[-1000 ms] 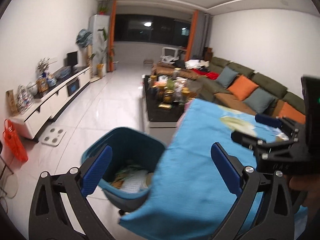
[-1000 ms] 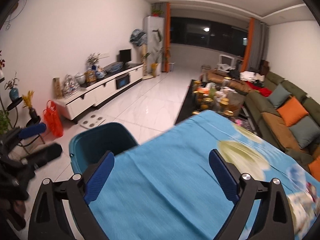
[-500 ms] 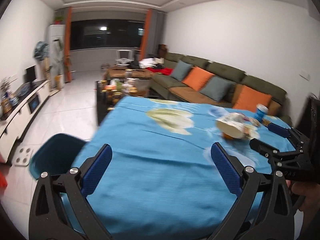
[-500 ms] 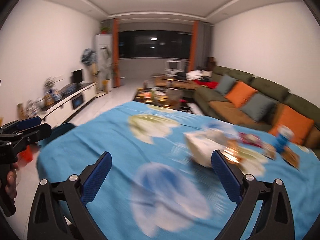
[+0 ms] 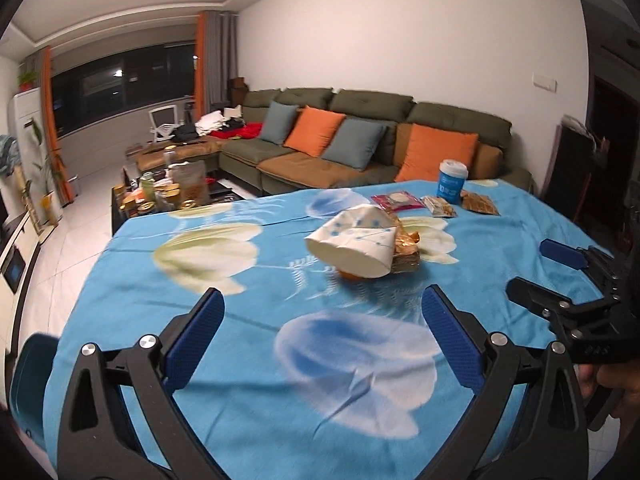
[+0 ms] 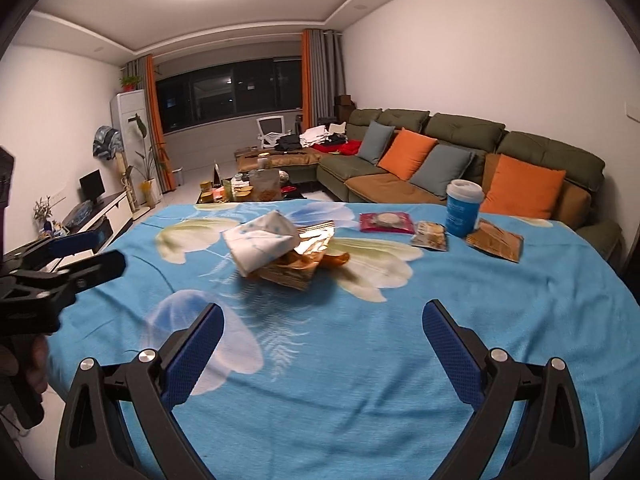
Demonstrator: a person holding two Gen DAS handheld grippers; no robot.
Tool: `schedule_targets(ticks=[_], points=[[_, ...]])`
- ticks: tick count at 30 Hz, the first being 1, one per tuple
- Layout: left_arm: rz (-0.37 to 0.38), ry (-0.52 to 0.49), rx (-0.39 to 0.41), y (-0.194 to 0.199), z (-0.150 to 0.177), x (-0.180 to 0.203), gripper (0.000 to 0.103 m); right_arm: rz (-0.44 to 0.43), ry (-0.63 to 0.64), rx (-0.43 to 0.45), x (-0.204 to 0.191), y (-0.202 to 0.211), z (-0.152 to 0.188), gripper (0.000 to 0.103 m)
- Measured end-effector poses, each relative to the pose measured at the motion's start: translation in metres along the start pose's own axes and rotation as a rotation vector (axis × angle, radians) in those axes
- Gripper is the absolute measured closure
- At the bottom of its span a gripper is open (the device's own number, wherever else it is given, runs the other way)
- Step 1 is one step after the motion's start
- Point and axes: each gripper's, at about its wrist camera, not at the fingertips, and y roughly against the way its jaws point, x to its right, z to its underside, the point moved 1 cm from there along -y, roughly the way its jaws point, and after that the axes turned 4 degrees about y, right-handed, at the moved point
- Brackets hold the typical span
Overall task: Collect trash
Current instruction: 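Move both tools back over the table toward the remaining trash, then grasp the white paper cup with the left gripper while the right gripper grasps the gold foil wrapper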
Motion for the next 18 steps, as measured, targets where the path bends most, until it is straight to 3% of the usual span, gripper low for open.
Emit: schedule_targets(ticks=[7, 14, 18], points=[[0.0, -0.148, -0.053, -0.063, -0.01, 0.033, 0.006, -0.007, -0.051, -0.015, 0.018, -0.006, 0.003, 0.007], [-0.074, -0.431, -0.041, -0.103, -0.009, 0.07, 0.006, -0.004, -0.089, -0.028, 0.034, -0.011, 0.004, 0.007], [-0.083, -0.445, -0.046, -0.122, -0.015, 0.07, 0.007, -0.01, -0.103, -0.043, 0.038, -0.018, 0.005, 0.007]])
